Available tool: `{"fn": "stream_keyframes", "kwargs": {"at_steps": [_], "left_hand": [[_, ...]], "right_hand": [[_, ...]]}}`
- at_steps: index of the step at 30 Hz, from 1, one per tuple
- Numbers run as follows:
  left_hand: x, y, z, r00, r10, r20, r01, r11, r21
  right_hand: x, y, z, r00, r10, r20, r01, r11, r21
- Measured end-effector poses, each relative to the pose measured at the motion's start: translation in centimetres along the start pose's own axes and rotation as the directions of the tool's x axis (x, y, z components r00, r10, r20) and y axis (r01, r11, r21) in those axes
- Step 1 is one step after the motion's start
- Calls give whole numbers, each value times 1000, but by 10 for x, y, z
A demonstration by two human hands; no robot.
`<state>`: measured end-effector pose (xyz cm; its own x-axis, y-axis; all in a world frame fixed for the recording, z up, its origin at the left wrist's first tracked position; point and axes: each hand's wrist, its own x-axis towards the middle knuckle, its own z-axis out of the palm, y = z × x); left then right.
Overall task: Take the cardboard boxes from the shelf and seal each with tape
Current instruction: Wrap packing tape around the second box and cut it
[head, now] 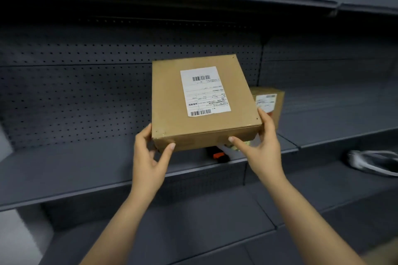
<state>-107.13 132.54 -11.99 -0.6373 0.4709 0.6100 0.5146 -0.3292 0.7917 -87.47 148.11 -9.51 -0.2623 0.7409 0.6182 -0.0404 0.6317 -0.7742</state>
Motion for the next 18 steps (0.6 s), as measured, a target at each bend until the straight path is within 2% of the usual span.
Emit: {"fn": "stream_keyframes", "kwargs": {"at_steps": [8, 14, 18], "left_hand": [[14, 6, 88, 995, 28, 97, -29, 1000, 11], [50, 12, 170, 992, 88, 96, -95, 992, 77], [80, 17, 222, 993, 101, 62, -111, 977, 180]], "right_hand": [[28, 14, -74, 998, 33, -62, -34, 999, -25], [97, 51, -115, 997, 17, -79, -17, 1000, 5], [152, 75, -134, 999, 20, -45, -19, 999, 29]]}}
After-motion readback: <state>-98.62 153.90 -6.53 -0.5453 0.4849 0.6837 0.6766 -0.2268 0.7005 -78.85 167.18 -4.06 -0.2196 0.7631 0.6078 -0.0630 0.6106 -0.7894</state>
